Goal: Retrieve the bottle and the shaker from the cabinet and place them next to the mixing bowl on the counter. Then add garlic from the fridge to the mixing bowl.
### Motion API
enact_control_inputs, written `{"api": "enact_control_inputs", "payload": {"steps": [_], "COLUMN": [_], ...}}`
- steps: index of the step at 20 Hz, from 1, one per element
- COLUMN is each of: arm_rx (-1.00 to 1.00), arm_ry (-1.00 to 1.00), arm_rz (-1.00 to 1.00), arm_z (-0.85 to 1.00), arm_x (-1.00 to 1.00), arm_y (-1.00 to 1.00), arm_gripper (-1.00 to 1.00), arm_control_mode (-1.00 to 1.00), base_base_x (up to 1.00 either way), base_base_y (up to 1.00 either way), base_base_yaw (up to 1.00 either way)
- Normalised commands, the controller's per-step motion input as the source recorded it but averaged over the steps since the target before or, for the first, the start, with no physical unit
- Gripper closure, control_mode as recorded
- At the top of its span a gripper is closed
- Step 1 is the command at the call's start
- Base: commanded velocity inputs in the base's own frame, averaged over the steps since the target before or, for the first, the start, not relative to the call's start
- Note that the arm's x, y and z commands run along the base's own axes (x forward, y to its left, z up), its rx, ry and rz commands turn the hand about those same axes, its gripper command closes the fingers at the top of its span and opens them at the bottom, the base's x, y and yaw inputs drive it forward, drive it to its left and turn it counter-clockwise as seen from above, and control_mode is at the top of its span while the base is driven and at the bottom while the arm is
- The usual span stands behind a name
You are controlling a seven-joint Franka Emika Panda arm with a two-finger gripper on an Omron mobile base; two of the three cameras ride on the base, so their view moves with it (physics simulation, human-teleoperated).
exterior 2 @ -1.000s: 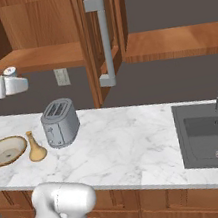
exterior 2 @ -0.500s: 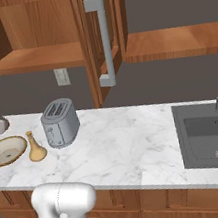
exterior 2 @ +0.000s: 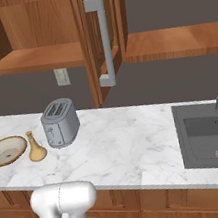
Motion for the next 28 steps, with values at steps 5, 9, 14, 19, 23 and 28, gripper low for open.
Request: {"api": "enact_control_inputs", "payload": {"steps": [5, 9, 14, 19, 23, 28], "arm_rx": [0.0, -0.02, 0.02, 0.0, 0.0, 0.0], "arm_ry": [-0.17, -0.24, -0.07, -0.07, -0.2, -0.11], "arm_rz": [0.04, 0.18, 0.19, 0.25, 0.25, 0.18], "arm_z": [-1.0, -0.83, -0.68, -0.74, -0.5, -0.59], "arm_x": [-0.19, 0.14, 0.2, 0.23, 0.71, 0.37], "arm_y": [0.09, -0.07, -0.03, -0.16, -0.38, -0.16], "arm_gripper": [1.0, 1.0, 1.0, 1.0, 1.0, 1.0], "arm_control_mode": [-1.0, -1.0, -1.0, -1.0, -1.0, -1.0], "base_base_x": [0.0, 0.0, 0.0, 0.0, 0.0, 0.0], "base_base_y": [0.0, 0.0, 0.0, 0.0, 0.0, 0.0], "base_base_yaw": [0.0, 0.0, 0.0, 0.0, 0.0, 0.0]}}
